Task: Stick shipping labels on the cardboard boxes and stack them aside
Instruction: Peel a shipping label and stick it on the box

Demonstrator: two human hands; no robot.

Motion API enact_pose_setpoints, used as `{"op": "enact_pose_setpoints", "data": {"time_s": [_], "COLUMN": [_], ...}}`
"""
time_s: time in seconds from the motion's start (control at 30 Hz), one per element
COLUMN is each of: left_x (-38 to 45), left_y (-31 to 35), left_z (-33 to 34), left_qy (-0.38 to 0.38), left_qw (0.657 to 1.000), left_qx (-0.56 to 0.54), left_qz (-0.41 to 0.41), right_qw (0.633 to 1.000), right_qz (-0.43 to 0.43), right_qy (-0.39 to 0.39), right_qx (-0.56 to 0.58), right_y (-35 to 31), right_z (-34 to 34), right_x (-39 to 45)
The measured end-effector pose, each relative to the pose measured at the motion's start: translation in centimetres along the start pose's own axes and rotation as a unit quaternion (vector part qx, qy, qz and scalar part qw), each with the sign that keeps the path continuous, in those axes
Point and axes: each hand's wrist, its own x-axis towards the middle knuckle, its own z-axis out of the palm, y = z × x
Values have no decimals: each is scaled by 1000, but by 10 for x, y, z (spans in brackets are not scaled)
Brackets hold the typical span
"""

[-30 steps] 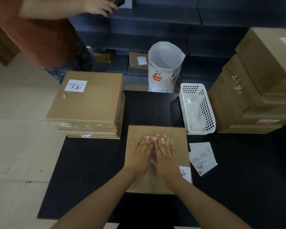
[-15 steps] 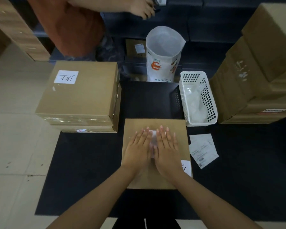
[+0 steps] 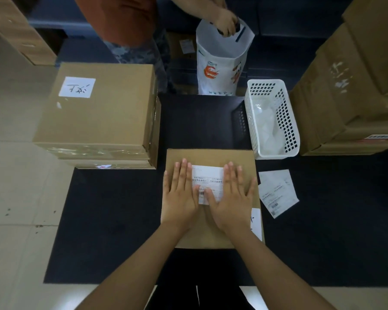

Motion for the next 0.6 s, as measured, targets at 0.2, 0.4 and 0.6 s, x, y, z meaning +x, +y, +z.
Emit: {"op": "enact_pose_setpoints", "data": {"time_s": [0.2,0.4,0.6], "left_x": [3,-24,-30], "left_y": [-1,-3,-3], "left_z": [-3,-7,-1], "left_qy": [8,-36,-43], "left_qw": [999,975,983], "left_qx": [-48,-56,-13], "left_qz": [-16,213,177], "right_qw": [1000,973,979], "right_qz": [22,-228,-201], "right_qy": [14,-1,-14], "right_qx": [5,27,-17], "right_y": [-2,10,12], "right_z": [-3,2,6], "right_x": [0,-17,-22]}}
